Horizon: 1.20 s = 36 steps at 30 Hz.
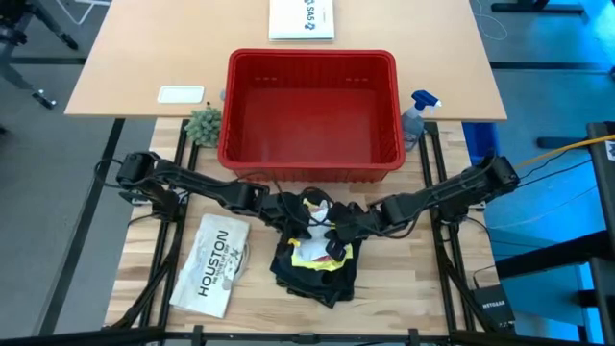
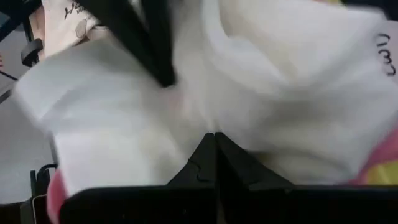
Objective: Fold laundry
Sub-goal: Put the stacked clothes into the red bin
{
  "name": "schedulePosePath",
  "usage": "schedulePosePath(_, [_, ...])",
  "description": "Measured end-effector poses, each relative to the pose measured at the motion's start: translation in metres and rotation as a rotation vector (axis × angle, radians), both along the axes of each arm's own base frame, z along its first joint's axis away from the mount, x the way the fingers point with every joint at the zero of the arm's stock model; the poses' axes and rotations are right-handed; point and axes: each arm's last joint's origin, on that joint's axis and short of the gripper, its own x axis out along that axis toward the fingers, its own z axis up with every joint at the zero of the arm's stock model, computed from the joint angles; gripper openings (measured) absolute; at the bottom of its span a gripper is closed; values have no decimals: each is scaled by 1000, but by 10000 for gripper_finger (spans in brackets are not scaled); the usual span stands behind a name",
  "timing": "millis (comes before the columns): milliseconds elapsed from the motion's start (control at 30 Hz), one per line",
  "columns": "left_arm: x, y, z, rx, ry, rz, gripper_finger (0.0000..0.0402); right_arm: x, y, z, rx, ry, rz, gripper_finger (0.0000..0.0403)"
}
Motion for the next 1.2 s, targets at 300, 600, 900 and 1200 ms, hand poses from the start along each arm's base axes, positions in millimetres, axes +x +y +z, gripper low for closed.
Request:
schedulePosePath(300, [-7, -7, -31, -80, -23, 50, 0, -2, 2, -21, 24, 39, -7, 0])
schedulePosePath(600, [-9, -6, -32, -99, -27, 59, 0, -2, 4, -32, 64, 0, -33, 0])
schedulePosePath(900, [-20, 5, 0, -100, -121, 72, 0, 7, 10, -6, 19, -44, -31, 0])
schedulePosePath(1200, [-23, 8, 18, -109, -218, 71, 0, 9, 18, 16, -33, -66, -23, 0])
